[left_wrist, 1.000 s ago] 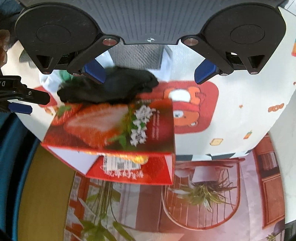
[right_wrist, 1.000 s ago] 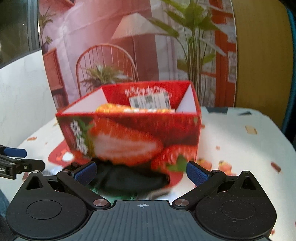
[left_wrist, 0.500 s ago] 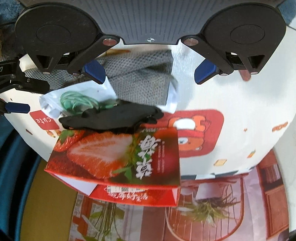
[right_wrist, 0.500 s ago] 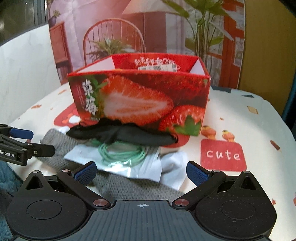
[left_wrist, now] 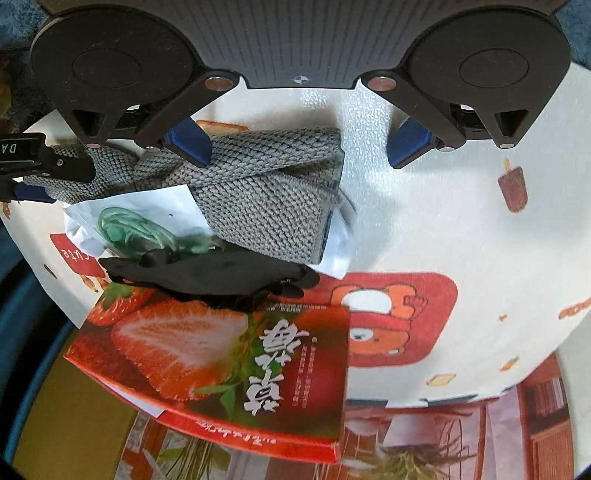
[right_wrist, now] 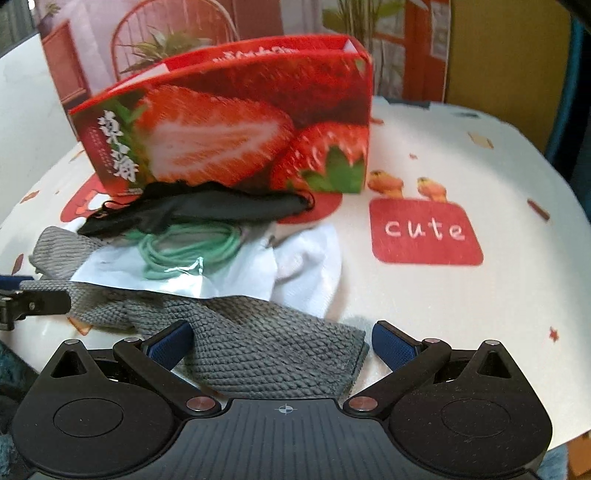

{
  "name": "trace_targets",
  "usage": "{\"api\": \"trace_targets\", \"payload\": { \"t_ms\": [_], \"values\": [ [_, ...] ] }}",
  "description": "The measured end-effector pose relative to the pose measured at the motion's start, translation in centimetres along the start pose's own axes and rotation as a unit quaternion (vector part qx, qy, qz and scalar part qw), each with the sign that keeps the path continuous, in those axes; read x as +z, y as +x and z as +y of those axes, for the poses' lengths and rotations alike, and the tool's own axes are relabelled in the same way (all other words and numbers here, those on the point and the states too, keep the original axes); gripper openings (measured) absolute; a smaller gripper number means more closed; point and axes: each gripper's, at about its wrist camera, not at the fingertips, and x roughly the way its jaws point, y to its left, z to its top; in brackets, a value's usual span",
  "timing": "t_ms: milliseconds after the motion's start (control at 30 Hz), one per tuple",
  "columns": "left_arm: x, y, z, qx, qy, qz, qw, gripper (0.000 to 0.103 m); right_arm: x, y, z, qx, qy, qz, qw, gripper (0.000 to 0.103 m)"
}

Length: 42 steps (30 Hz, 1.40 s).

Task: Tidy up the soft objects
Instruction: 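Move both grippers down to the grey knit cloth on the table, then close both grippers on the grey knit cloth and lift it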

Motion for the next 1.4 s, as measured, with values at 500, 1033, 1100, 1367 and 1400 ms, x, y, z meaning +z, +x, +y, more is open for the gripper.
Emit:
{"api": "trace_targets", "payload": {
  "t_ms": [500,1033,1100,1367,1400],
  "values": [
    [0.0,0.6,-0.3,0.013,0.019,-0.004,0.9997,0.103,0.0,0.2,0.0,0.003,-0.009,0.000,1.000,0.103],
    [-0.4,-0.5,-0.3,-0.017,0.013,-0.012,0.9997,0.072,-0.5,-1.2,-0.9,0.026,0.014,-0.005,1.000,0.082],
    [-0.5,-0.7,-0.5,-0.019,0.019,-0.013,0.9995,0.063,-0.6,-1.3,-1.0,0.027,0.014,-0.006,1.000,0.077],
    [-0.7,-1.4,-0.3,-0.060,0.008,-0.005,0.9982,0.023,-0.4,-1.8,-0.4,0.061,0.000,-0.004,0.998,0.038],
    [-0.8,-1.7,-0.4,-0.060,0.011,-0.011,0.9981,0.022,-0.3,-2.1,-0.2,0.061,-0.004,-0.008,0.998,0.034]
  ]
}}
